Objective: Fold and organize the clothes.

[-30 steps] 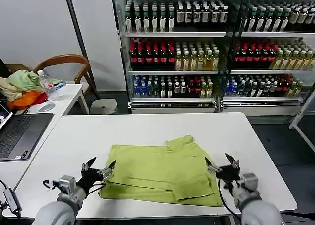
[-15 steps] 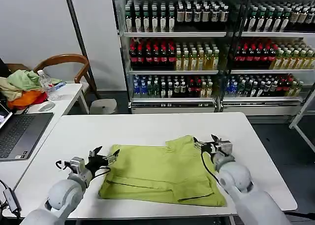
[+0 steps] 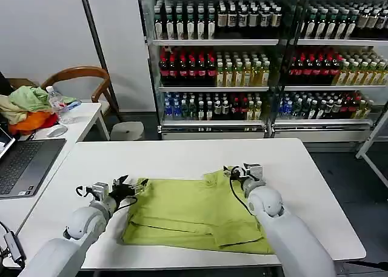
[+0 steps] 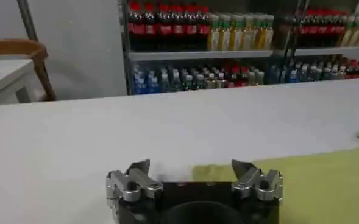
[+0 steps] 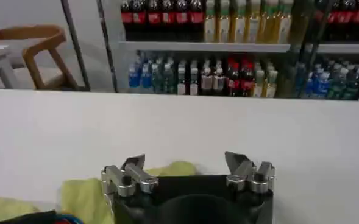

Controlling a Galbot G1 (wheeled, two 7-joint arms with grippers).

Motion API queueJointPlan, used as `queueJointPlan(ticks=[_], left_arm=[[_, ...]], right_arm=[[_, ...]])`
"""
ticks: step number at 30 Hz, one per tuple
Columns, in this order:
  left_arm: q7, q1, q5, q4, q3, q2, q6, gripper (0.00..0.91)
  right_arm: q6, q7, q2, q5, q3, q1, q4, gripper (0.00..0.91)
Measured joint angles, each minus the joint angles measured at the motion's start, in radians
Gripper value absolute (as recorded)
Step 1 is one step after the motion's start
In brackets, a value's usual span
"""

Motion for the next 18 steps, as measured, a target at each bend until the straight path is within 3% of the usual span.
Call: queueJointPlan(ticks=[7,8,9,10,11,18], left_arm=[[0.010,-0.019,-0.005,0.031,0.017,-0.003,0.002,0.907],[0.010,-0.021,-0.005,0.035,0.019,-0.003,0.003,0.907],[0.010,-0.023,-0.005,0.037,0.020,-0.003,0.003,0.786],[0.010,-0.025,-0.005,0.039,0.020,-0.003,0.005,0.091],[0.010,-0.026,-0.005,0.040,0.021,-0.002,0.006,0.050],[0.020,-0.018,-0.017,0.039,0.022,0.001,0.002,0.050]], right_arm=[[0.004,0.010,0.027,0.005,-0.017,0.027,-0.059,0.907],[0.006,0.013,0.029,0.008,-0.019,0.030,-0.064,0.262],[0.007,0.015,0.032,0.010,-0.019,0.032,-0.069,0.060],[0.008,0.017,0.034,0.013,-0.019,0.034,-0.072,0.000],[0.010,0.017,0.035,0.015,-0.020,0.036,-0.075,0.000],[0.018,0.023,0.038,0.021,-0.027,0.038,-0.089,0.000]])
